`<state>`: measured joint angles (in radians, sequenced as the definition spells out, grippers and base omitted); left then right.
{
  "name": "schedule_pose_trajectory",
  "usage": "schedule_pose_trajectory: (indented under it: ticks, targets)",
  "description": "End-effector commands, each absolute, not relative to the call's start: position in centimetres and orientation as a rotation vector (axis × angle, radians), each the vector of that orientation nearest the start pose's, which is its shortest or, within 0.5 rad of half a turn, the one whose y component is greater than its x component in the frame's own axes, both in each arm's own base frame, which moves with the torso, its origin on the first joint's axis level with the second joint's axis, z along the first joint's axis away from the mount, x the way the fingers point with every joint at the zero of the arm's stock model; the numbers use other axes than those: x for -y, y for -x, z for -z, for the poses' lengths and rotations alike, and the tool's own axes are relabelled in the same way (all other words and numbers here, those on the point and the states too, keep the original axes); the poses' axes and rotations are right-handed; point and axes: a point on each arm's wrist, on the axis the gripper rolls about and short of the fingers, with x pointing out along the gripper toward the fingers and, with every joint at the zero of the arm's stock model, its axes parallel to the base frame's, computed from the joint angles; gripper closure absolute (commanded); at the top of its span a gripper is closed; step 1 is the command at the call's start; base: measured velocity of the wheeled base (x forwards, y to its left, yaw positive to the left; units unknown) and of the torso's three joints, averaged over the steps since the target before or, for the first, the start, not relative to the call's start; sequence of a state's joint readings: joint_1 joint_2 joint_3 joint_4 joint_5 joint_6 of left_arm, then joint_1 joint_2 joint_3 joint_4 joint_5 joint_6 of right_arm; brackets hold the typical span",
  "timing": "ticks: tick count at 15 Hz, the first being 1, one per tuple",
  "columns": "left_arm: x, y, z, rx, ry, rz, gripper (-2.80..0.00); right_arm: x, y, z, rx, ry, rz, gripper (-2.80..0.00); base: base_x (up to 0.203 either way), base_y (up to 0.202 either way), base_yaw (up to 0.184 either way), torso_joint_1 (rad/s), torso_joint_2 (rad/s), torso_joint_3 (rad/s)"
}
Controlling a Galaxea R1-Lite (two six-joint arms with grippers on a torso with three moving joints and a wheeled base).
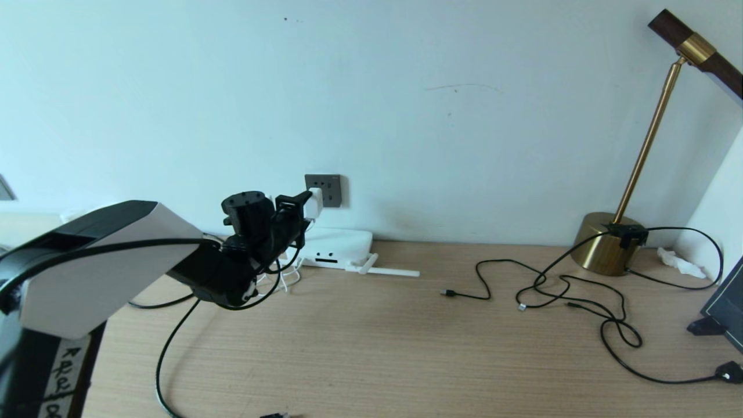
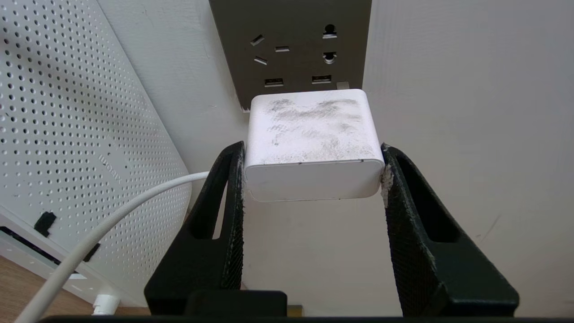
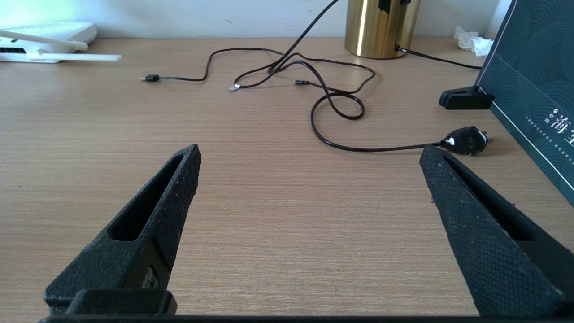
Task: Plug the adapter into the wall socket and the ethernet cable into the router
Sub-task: Hand it to the other hand
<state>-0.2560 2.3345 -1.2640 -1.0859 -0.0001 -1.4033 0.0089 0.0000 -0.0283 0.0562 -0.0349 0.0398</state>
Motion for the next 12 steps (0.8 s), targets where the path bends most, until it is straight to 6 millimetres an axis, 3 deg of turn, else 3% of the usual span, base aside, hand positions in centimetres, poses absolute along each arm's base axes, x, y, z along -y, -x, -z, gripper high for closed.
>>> schedule_pose_trajectory:
  ticks: [1, 12]
  targets:
    - [11.76, -44.94, -9.75, -0.165, 1.405, 0.221, 0.00, 0.10, 2.50, -7.73, -0.029, -0.039, 0.027, -2.80, 0.000, 0.000, 0.000, 0.000, 0.00, 0.000]
    - [11.87, -45.38, -9.31, -0.166, 1.405, 0.216, 0.00, 0.10, 2.51, -7.77, -0.027, -0.040, 0.028, -2.80, 0.000, 0.000, 0.000, 0.000, 0.00, 0.000]
